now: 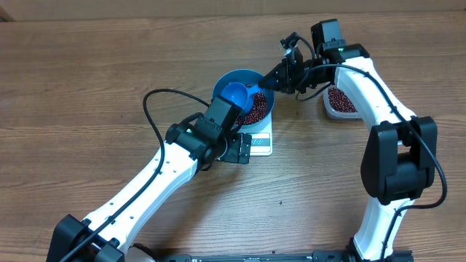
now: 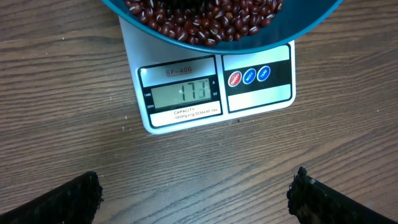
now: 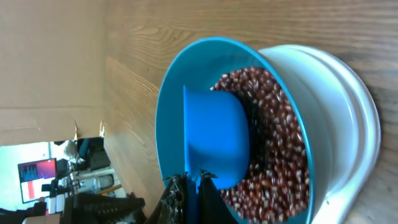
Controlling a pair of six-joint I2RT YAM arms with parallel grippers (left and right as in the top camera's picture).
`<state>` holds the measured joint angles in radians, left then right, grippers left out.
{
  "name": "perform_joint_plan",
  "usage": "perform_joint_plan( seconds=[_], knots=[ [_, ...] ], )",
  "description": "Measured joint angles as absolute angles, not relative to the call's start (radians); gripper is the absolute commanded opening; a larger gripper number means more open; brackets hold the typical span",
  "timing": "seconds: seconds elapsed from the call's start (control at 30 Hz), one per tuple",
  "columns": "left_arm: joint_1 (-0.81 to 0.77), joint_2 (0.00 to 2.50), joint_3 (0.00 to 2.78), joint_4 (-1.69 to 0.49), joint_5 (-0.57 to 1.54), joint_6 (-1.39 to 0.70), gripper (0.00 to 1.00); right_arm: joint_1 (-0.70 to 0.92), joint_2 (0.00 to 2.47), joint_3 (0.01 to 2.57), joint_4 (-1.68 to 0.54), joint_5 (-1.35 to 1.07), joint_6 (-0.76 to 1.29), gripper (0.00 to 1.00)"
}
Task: Scoop item into bowl and weigh 150g on scale
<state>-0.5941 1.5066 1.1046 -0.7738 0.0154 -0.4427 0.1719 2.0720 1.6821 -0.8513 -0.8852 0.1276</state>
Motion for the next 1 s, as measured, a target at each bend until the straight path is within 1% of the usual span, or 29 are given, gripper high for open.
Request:
perform_joint_plan(
  seconds=[0.2,0.53,1.0],
  knots=[
    [-0.594,1.507,1.105,-0.773,0.015,-0.443,0.99,0.172,2.069,1.753,-0.93,-0.855,0.127,0.04],
    [-0.594,1.507,1.105,-0.773,0.015,-0.443,0.99,0.172,2.012,1.794,-1.018,-0.754,0.118,0.04],
    [-0.594,1.507,1.105,-0.773,0.015,-0.443,1.0,0.172,1.977,1.86,-1.152,-0.648,-0.033,0.04]
  ],
)
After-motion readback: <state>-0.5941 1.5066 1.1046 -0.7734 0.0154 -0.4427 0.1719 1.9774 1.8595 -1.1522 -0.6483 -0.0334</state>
